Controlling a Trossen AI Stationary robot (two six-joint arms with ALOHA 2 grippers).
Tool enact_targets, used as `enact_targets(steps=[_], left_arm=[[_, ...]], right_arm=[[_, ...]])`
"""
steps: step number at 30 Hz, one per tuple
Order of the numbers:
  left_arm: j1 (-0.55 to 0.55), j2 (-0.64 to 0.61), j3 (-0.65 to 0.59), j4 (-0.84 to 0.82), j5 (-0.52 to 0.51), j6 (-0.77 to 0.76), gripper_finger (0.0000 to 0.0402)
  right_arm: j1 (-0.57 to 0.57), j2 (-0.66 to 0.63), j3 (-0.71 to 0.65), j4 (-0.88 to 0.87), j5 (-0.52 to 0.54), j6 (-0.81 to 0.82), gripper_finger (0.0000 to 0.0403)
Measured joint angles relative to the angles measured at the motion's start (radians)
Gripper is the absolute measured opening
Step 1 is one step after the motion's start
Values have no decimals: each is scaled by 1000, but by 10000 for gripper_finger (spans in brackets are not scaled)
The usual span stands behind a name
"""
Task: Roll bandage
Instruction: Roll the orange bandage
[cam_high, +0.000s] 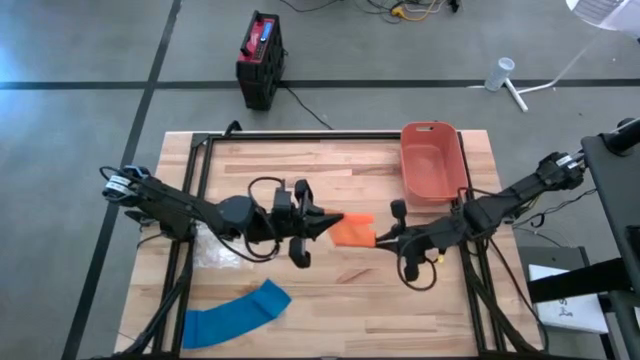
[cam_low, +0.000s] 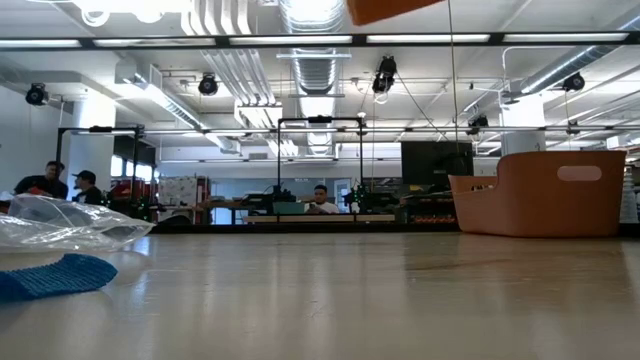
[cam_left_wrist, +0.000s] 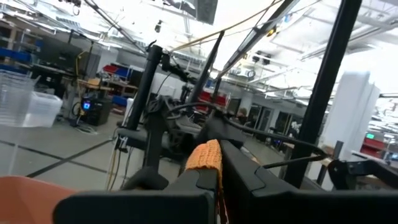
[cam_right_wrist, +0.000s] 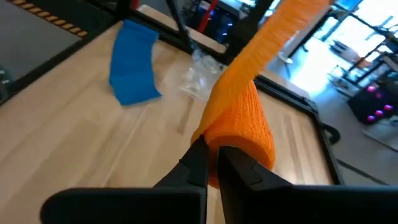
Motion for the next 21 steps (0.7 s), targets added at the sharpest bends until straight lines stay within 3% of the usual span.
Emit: enact_targets(steps=[3, 10, 21], left_arm=[[0, -1, 5, 0, 6, -2, 0], [22, 2, 6, -4, -30, -16, 16], [55, 2, -6, -160, -191, -48, 49]], right_arm=[[1, 0, 0, 17, -40, -4, 9], [6, 7, 0, 123, -300, 28, 9], [55, -7, 0, 196, -355, 27, 9]])
